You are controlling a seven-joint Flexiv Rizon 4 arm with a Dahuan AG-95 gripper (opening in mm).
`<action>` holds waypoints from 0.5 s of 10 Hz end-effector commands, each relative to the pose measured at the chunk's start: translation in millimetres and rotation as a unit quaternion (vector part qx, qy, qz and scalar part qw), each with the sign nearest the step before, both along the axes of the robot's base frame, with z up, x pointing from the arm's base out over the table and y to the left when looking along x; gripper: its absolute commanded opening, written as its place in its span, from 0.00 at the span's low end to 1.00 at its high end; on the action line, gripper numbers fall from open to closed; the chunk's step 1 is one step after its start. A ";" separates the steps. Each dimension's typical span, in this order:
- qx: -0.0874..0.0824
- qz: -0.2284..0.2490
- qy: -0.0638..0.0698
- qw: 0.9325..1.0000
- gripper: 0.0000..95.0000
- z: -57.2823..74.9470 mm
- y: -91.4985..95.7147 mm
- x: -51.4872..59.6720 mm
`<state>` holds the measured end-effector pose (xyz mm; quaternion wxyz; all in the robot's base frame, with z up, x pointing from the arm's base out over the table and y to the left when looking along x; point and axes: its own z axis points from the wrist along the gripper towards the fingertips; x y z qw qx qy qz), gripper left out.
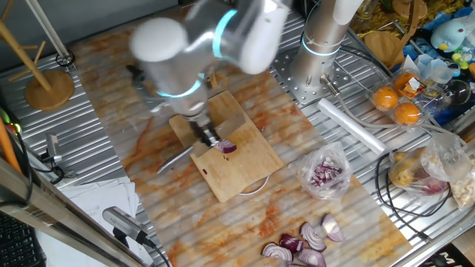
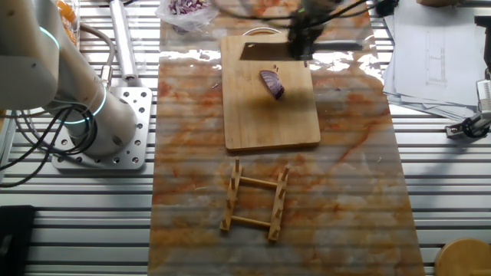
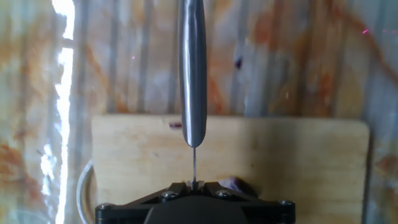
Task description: Chop the onions
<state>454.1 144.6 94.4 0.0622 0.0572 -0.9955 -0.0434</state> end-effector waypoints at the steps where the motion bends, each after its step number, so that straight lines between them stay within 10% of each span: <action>1: 0.000 0.003 -0.001 1.000 0.00 -13.5 3.0 -4.9; 5: -0.007 0.006 -0.007 1.000 0.00 -22.5 3.6 -14.8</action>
